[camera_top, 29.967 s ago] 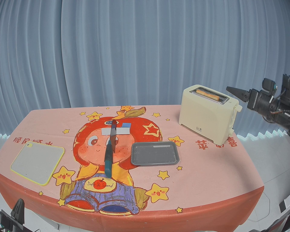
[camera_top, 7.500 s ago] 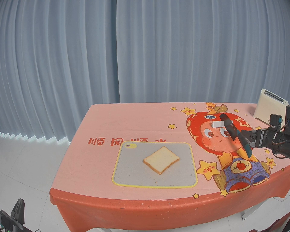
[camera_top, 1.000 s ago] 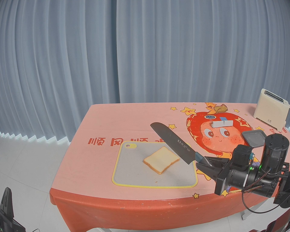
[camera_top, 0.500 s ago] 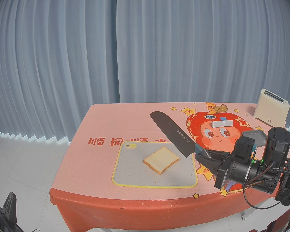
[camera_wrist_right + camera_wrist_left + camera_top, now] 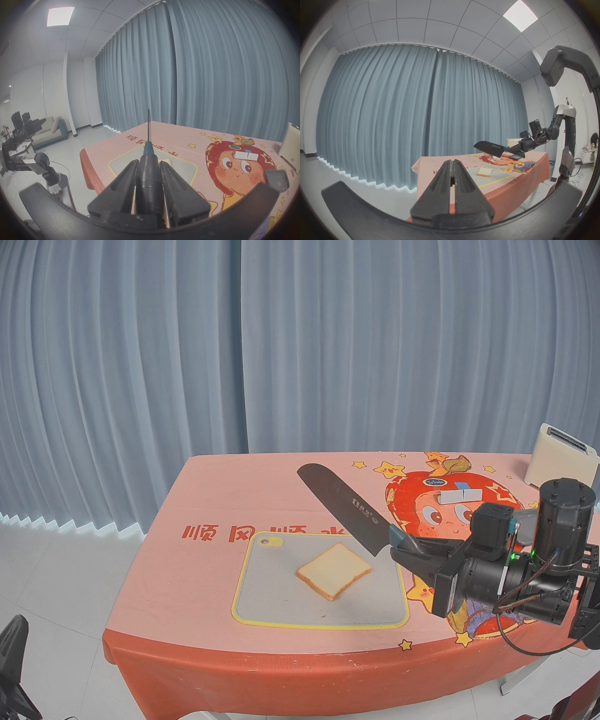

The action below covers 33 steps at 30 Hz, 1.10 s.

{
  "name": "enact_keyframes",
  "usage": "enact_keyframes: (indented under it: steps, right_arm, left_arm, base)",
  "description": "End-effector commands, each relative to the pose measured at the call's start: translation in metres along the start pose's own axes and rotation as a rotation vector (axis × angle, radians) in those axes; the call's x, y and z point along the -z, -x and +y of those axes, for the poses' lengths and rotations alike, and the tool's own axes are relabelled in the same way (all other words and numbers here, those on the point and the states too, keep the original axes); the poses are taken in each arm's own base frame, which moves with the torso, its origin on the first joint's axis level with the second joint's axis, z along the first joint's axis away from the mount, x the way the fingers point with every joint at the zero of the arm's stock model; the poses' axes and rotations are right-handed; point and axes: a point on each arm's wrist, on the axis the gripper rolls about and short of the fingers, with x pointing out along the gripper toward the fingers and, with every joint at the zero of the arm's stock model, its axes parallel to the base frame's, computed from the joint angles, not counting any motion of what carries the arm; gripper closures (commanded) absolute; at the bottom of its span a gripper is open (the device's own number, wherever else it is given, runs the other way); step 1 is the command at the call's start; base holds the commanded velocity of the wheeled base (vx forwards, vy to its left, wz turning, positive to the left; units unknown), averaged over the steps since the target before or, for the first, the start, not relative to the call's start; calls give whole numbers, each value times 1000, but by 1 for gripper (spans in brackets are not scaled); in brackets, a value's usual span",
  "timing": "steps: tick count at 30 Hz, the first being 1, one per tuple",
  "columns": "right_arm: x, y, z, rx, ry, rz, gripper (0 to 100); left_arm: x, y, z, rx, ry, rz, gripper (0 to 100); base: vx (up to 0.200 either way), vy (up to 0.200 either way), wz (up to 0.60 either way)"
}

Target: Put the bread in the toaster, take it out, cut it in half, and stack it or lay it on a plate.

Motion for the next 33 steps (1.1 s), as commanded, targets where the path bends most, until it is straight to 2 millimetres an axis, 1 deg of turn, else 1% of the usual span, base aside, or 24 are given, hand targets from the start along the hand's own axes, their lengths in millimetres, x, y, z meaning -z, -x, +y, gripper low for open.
enact_keyframes:
  steps: [1, 4, 5, 7, 8, 9, 10, 11, 14, 16, 17, 19, 25, 27, 28, 29, 33]
  right_arm:
    - [-2, -10, 4, -11, 15, 40, 100]
    - [7, -10, 2, -4, 17, 77, 100]
    - [8, -9, 1, -1, 16, 80, 100]
    - [8, -10, -1, 6, 15, 82, 100]
    - [9, -10, -1, 8, 13, 84, 100]
    - [10, -11, -1, 8, 13, 88, 100]
    - [10, -11, -1, 8, 13, 88, 100]
    - [14, -13, -1, 9, 16, 107, 100]
    - [21, -19, -1, 12, 22, 134, 100]
    - [23, -22, -2, 14, 23, 145, 100]
    - [23, -22, -2, 14, 23, 145, 100]
    - [26, -26, -2, 30, 26, 159, 100]
    - [27, -26, -1, 41, 29, 163, 100]
    - [28, -26, 0, 39, 30, 163, 100]
    - [28, -26, 0, 39, 30, 163, 100]
    - [27, -25, 0, 38, 30, 161, 100]
    - [29, -25, 1, 36, 32, 168, 100]
  left_arm:
    - [-33, -30, 5, 65, 27, 74, 100]
    - [-55, -51, 10, 76, 35, 99, 100]
    - [-62, -61, 13, 78, 40, 111, 100]
    - [-72, -78, 18, 90, 46, 133, 100]
    - [-74, -82, 19, 94, 47, 136, 100]
    - [-80, -92, 21, 111, 47, 133, 100]
    - [-80, -92, 21, 111, 47, 133, 100]
    - [-88, -108, 25, 151, 46, 120, 100]
    - [-90, -124, 29, 183, 45, 121, 100]
    - [-88, -134, 32, 208, 50, 134, 100]
    - [-88, -134, 32, 208, 50, 134, 100]
    - [-83, -150, 36, 243, 66, 169, 100]
    - [-80, -181, 45, 245, 88, 218, 100]
    - [-80, -193, 45, 265, 94, 229, 100]
    - [-80, -193, 45, 265, 94, 229, 100]
    - [-78, -204, 41, 301, 102, 243, 100]
    - [-73, -219, 39, 328, 104, 264, 100]
  base:
    - [0, 0, 0]
    - [0, 0, 0]
    - [0, 0, 0]
    - [0, 0, 0]
    - [0, 0, 0]
    - [0, 0, 0]
    - [0, 0, 0]
    - [0, 0, 0]
    - [0, 0, 0]
    - [0, 0, 0]
    - [0, 0, 0]
    - [0, 0, 0]
    - [0, 0, 0]
    - [0, 0, 0]
    - [0, 0, 0]
    - [0, 0, 0]
    - [0, 0, 0]
